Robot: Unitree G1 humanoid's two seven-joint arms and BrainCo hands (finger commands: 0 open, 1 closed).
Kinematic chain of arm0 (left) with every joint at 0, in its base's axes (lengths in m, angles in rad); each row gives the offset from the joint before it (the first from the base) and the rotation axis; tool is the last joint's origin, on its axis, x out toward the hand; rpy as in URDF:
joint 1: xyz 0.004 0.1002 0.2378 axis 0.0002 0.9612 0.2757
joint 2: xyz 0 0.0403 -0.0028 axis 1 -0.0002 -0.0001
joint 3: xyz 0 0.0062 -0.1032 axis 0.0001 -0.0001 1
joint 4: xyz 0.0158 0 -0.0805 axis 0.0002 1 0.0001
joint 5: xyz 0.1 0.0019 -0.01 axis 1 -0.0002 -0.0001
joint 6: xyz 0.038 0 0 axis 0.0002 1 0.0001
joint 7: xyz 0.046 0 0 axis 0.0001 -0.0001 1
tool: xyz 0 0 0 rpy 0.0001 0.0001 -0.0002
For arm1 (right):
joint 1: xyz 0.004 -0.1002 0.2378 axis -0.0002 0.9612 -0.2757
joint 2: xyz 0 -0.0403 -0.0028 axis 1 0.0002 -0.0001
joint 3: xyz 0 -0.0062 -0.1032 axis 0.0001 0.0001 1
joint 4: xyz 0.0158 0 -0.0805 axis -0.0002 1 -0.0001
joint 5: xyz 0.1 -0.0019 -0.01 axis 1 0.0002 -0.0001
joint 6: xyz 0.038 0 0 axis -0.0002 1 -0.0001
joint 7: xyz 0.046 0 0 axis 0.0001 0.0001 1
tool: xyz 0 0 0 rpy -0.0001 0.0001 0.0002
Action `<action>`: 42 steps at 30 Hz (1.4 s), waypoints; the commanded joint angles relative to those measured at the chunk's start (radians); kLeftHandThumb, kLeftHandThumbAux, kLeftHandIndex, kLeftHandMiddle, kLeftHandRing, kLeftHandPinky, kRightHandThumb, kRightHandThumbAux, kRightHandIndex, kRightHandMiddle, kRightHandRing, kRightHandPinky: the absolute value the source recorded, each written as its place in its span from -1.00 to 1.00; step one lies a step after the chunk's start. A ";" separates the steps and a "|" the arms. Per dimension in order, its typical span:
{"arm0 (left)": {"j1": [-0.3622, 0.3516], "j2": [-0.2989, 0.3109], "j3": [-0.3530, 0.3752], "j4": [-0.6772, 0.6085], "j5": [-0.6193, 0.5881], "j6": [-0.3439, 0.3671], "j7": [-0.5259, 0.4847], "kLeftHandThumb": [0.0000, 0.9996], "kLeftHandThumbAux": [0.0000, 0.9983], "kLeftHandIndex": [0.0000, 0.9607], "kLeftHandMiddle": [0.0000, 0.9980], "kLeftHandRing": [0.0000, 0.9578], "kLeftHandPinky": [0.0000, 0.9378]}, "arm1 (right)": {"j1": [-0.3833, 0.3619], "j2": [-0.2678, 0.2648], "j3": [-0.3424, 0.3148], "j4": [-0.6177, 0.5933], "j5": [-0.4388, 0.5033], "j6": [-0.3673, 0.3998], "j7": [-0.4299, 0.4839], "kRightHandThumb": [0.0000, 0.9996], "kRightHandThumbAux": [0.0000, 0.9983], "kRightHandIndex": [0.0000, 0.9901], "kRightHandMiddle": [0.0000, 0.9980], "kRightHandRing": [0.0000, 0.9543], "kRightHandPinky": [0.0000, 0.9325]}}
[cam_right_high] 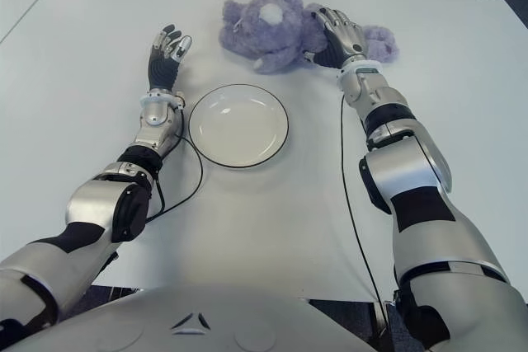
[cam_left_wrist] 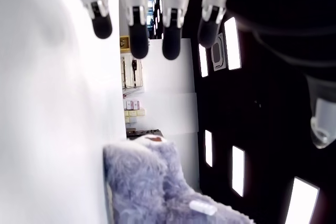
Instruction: Put the doll into the plate.
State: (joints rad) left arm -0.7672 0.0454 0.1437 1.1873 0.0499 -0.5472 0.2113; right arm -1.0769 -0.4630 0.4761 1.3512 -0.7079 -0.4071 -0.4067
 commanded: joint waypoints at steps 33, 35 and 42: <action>0.274 -0.070 0.007 0.171 0.014 0.115 0.000 -1.00 -0.12 -0.70 -0.68 -0.69 -0.74 | 0.163 0.099 -0.046 0.047 0.053 -0.012 0.106 0.08 0.18 -0.99 -1.00 -0.69 -0.38; 0.273 -0.070 0.004 0.171 0.017 0.120 0.007 -1.00 -0.11 -0.70 -0.68 -0.70 -0.77 | 0.195 0.091 -0.073 0.049 0.079 -0.006 0.123 0.07 0.19 -0.96 -1.00 -0.72 -0.42; 0.275 -0.066 -0.004 0.172 0.025 0.127 0.012 -1.00 -0.08 -0.68 -0.67 -0.71 -0.81 | 0.255 0.066 -0.103 0.045 0.108 -0.013 0.165 0.16 0.41 -0.35 -0.83 -0.84 -0.72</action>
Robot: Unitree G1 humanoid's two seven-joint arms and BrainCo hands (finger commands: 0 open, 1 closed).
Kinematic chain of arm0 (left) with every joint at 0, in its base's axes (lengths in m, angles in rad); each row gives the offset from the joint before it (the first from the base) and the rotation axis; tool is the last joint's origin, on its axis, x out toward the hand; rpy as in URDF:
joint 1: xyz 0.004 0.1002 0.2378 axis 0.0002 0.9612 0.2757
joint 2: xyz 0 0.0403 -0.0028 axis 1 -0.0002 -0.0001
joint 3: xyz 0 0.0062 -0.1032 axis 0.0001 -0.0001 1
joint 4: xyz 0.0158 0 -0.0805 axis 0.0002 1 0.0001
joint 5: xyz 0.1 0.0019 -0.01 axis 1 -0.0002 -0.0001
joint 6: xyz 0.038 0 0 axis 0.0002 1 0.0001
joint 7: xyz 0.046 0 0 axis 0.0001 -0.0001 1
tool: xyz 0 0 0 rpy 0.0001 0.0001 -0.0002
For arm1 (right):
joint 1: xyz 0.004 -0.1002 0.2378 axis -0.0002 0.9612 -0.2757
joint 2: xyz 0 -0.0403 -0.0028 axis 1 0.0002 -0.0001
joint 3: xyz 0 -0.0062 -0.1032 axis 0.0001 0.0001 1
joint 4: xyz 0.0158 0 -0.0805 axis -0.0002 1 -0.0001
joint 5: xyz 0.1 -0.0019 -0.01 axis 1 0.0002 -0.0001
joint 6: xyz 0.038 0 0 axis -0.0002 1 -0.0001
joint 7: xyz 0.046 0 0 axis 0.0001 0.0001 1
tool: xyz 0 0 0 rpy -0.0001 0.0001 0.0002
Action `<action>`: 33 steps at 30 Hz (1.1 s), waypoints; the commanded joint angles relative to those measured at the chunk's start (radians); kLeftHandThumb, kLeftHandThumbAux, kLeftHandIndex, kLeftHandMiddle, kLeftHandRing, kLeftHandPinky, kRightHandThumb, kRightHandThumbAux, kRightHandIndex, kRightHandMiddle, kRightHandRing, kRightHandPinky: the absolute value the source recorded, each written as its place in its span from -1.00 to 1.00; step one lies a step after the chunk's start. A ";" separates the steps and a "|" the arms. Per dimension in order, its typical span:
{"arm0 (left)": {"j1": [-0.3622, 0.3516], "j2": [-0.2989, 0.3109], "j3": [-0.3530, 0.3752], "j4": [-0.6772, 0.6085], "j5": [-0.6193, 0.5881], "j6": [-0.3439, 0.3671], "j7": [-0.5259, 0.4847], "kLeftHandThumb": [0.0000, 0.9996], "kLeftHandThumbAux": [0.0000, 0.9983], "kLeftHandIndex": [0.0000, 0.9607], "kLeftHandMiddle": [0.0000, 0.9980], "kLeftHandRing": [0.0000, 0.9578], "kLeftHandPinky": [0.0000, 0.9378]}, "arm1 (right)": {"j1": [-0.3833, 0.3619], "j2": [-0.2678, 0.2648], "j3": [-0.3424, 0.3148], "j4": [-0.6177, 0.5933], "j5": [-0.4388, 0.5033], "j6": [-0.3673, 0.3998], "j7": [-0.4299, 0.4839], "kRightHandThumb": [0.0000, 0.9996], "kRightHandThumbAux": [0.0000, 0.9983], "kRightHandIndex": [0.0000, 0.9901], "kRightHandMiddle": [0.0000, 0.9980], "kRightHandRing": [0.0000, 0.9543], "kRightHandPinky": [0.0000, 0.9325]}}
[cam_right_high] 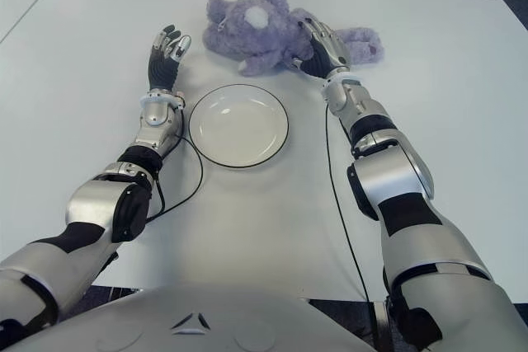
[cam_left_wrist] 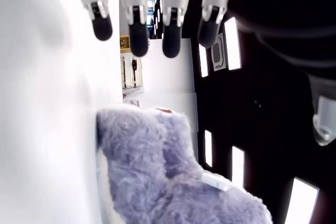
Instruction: Put the doll into the plate.
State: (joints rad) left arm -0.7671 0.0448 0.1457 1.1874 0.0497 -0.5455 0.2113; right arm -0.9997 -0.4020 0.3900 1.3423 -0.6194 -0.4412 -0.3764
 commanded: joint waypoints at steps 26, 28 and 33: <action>0.280 -0.071 -0.011 0.172 0.030 0.103 0.004 -1.00 -0.11 -0.63 -0.64 -0.71 -0.85 | 0.297 -0.057 0.018 0.037 0.029 -0.103 0.262 0.39 0.45 -0.14 -0.41 -0.45 -0.39; 0.280 -0.072 -0.012 0.170 0.031 0.101 0.006 -1.00 -0.12 -0.64 -0.64 -0.70 -0.85 | 0.310 -0.065 0.020 0.040 0.027 -0.096 0.268 0.39 0.45 -0.14 -0.37 -0.40 -0.33; 0.280 -0.074 -0.008 0.171 0.024 0.106 0.005 -1.00 -0.13 -0.65 -0.64 -0.69 -0.86 | 0.322 -0.064 0.006 0.043 0.048 -0.069 0.309 0.39 0.45 -0.13 -0.21 -0.24 -0.16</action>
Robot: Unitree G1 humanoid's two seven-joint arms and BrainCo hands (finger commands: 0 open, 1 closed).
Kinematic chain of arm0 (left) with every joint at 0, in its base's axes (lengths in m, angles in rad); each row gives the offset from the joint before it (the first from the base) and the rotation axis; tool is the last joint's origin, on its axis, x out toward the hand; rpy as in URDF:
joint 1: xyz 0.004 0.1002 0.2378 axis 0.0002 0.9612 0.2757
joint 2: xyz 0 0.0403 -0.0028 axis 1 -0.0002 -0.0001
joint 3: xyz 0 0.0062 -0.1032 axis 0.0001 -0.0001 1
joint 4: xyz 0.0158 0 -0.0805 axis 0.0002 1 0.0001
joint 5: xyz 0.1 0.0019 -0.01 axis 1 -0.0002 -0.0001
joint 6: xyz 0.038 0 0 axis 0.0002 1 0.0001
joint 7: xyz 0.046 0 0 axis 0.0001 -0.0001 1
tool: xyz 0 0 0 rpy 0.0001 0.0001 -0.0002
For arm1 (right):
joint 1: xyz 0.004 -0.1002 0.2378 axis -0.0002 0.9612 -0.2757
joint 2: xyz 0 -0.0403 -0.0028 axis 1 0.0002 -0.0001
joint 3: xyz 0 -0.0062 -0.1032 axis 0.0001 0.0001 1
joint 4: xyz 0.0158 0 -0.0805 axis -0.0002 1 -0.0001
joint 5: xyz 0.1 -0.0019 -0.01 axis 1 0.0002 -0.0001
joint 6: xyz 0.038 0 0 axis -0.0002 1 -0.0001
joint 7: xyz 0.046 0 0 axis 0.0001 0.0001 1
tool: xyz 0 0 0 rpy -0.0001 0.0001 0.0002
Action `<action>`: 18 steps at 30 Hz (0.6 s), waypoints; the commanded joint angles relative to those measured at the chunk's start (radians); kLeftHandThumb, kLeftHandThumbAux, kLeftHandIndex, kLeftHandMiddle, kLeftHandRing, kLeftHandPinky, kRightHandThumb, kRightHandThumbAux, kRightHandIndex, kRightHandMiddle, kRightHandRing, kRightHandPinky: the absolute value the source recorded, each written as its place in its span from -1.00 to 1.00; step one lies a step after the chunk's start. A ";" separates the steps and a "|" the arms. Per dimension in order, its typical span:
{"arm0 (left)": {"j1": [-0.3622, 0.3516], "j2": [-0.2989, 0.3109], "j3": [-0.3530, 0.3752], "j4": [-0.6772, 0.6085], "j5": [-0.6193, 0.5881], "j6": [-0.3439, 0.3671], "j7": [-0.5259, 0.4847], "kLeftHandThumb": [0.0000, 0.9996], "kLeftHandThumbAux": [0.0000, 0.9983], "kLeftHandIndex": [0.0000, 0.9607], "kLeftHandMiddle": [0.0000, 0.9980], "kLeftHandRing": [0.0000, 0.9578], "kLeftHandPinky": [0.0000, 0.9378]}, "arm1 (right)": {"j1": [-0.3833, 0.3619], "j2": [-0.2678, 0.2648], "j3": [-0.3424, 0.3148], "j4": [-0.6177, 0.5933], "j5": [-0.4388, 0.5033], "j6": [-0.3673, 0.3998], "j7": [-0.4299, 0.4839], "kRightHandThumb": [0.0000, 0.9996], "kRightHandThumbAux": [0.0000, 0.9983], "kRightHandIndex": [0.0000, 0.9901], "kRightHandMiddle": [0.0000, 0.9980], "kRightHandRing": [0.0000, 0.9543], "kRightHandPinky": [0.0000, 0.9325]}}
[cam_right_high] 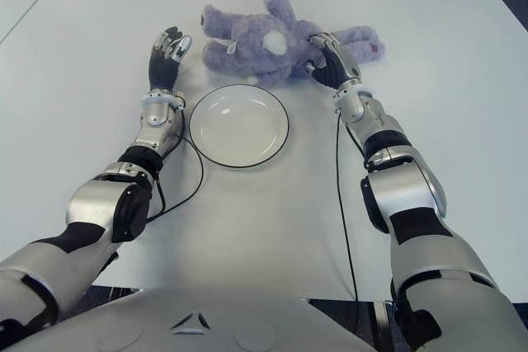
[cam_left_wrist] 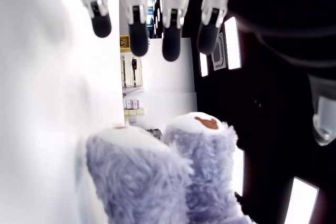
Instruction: Put the doll into the plate.
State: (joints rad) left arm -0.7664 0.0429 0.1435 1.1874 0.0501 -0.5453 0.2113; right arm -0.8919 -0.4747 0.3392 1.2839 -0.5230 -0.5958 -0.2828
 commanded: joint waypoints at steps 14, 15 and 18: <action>0.278 -0.074 -0.005 0.170 0.022 0.114 0.008 -1.00 -0.13 -0.65 -0.64 -0.70 -0.90 | 0.214 -0.004 0.031 0.081 0.016 0.016 0.253 0.40 0.44 -0.11 0.55 0.59 0.70; 0.278 -0.074 -0.005 0.170 0.022 0.114 0.008 -1.00 -0.13 -0.65 -0.64 -0.70 -0.90 | 0.215 -0.005 0.031 0.080 0.018 0.014 0.253 0.40 0.44 -0.11 0.56 0.60 0.71; 0.278 -0.073 -0.003 0.171 0.021 0.115 0.003 -1.00 -0.13 -0.65 -0.64 -0.70 -0.92 | 0.214 -0.014 0.026 0.077 0.029 0.002 0.252 0.40 0.44 -0.11 0.60 0.64 0.75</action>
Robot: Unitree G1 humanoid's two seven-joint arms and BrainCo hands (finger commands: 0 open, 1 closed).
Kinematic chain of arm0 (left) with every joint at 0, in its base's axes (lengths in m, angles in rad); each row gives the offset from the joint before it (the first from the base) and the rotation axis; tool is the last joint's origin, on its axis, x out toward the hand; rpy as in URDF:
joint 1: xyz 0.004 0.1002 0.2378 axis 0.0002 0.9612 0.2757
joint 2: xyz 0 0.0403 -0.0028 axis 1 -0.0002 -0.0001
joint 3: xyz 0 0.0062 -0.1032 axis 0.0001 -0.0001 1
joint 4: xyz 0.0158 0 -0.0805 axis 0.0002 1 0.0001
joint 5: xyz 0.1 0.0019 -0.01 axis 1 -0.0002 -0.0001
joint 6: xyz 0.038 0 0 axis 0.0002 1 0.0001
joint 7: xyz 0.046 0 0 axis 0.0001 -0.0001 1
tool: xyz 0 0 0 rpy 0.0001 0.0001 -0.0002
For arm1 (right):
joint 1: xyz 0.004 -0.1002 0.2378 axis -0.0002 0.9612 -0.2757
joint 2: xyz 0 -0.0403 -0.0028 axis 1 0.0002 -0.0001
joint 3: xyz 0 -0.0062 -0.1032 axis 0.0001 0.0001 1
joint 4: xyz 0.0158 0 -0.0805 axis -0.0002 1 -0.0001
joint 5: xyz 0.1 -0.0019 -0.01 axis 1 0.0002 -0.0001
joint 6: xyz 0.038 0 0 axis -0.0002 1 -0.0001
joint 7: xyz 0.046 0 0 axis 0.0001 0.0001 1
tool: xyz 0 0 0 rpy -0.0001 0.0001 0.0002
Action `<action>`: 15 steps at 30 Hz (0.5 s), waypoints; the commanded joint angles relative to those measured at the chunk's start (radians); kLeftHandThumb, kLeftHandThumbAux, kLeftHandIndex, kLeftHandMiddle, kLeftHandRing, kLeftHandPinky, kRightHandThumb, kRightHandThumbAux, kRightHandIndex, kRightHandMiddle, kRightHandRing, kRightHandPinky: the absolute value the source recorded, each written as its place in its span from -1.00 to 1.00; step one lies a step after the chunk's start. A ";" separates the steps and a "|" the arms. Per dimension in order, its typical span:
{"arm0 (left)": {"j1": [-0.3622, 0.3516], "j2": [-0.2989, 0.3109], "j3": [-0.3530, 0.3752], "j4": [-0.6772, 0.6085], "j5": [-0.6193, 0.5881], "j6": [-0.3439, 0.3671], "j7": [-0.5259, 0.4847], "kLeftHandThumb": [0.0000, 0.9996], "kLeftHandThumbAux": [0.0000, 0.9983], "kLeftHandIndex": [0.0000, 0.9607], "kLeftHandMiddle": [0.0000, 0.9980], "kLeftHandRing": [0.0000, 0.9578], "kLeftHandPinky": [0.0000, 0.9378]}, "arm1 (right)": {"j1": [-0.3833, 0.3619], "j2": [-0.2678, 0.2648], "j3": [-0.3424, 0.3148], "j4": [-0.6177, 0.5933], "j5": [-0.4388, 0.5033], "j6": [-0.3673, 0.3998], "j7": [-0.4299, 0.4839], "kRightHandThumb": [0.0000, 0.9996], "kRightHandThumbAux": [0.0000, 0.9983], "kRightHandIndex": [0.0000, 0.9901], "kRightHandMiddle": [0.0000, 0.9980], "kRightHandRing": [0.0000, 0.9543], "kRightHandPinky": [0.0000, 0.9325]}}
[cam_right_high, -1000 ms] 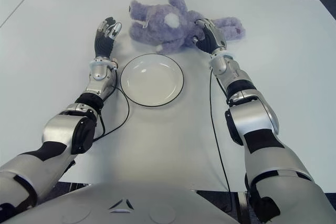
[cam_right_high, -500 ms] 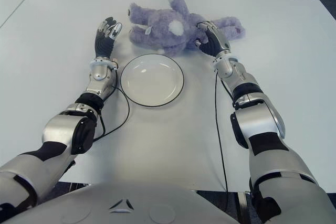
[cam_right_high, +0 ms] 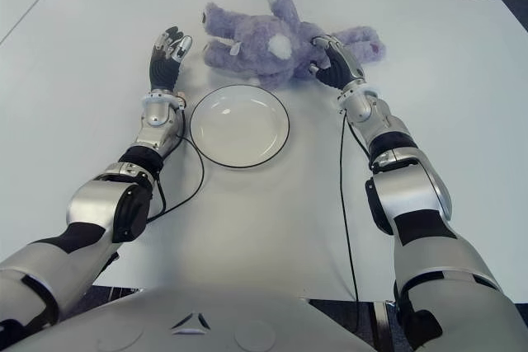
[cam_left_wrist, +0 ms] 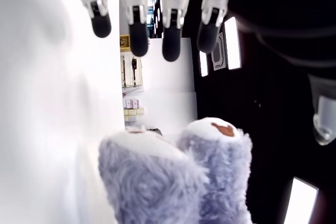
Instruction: Put the doll into the plate.
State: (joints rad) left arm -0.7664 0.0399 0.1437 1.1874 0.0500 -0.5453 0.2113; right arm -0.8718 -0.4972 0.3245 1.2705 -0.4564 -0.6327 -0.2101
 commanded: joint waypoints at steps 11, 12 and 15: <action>0.275 -0.073 -0.005 0.172 0.023 0.116 0.010 -1.00 -0.10 -0.65 -0.65 -0.72 -0.89 | 0.163 -0.014 -0.025 0.079 0.028 0.005 0.077 0.40 0.45 -0.11 0.61 0.65 0.65; 0.276 -0.073 -0.005 0.171 0.024 0.114 0.011 -1.00 -0.11 -0.65 -0.65 -0.72 -0.89 | 0.159 -0.015 -0.026 0.078 0.028 0.000 0.061 0.40 0.45 -0.11 0.61 0.66 0.66; 0.274 -0.073 -0.007 0.171 0.027 0.112 0.014 -1.00 -0.11 -0.65 -0.65 -0.72 -0.91 | 0.144 -0.019 -0.030 0.072 0.024 -0.011 0.008 0.40 0.45 -0.11 0.62 0.67 0.70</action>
State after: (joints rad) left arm -0.7668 0.0398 0.1437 1.1873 0.0501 -0.5453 0.2113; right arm -0.8478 -0.5092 0.2813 1.2672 -0.3936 -0.6883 -0.2096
